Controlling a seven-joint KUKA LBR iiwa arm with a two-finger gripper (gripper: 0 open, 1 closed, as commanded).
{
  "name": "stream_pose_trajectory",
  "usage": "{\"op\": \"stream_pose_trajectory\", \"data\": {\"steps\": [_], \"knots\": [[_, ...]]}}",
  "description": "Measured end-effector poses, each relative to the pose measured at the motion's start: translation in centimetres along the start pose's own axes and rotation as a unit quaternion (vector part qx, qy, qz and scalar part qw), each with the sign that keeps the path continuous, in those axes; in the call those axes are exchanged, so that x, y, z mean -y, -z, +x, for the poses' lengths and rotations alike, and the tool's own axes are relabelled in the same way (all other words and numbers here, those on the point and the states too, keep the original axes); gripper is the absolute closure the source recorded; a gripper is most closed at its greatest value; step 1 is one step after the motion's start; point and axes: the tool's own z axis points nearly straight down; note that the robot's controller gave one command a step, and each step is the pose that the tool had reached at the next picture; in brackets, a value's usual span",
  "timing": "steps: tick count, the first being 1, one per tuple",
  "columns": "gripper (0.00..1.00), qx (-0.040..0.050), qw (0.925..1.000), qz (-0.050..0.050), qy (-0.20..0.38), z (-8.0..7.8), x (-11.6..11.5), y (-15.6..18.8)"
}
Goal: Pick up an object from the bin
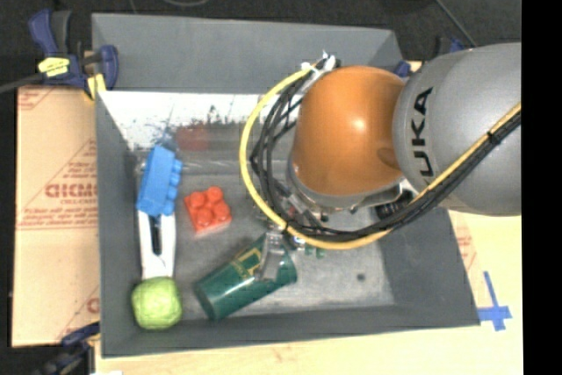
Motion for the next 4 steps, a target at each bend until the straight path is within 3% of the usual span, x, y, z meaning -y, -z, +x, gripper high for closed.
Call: {"op": "stream_pose_trajectory", "data": {"steps": [1,2,3,4], "knots": [[0.00,-0.0050,1.0000,0.003,0.005,-0.8,1.0,-5.4],[0.00,-0.0057,0.9892,0.002,0.146,-2.2,2.0,-9.0],[0.00,-0.0037,0.9969,0.001,0.078,-2.1,5.3,-14.8],[1.00,-0.0061,0.9985,0.001,0.054,0.1,4.2,-15.3]]}}
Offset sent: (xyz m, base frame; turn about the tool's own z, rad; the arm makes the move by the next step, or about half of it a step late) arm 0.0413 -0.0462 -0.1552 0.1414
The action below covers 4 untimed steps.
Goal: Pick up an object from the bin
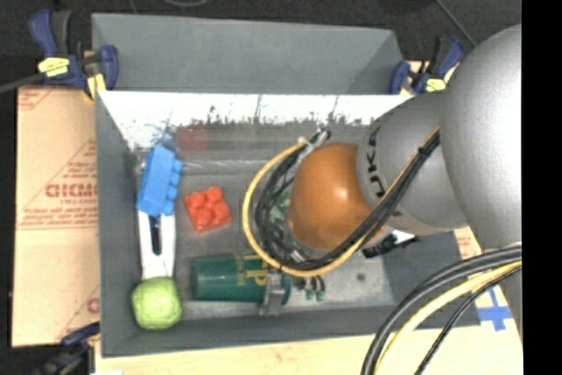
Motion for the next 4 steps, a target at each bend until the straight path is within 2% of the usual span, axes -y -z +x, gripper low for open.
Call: {"op": "stream_pose_trajectory", "data": {"steps": [1,2,3,4], "knots": [[1.00,-0.0001,1.0000,0.000,-0.001,0.0,0.0,0.0],[1.00,-0.0005,0.9999,0.001,-0.014,-0.1,1.1,11.4],[1.00,-0.0005,0.9999,0.001,-0.014,-0.1,1.1,11.4],[1.00,-0.0031,0.9999,0.001,-0.016,-1.7,2.2,16.2]]}}
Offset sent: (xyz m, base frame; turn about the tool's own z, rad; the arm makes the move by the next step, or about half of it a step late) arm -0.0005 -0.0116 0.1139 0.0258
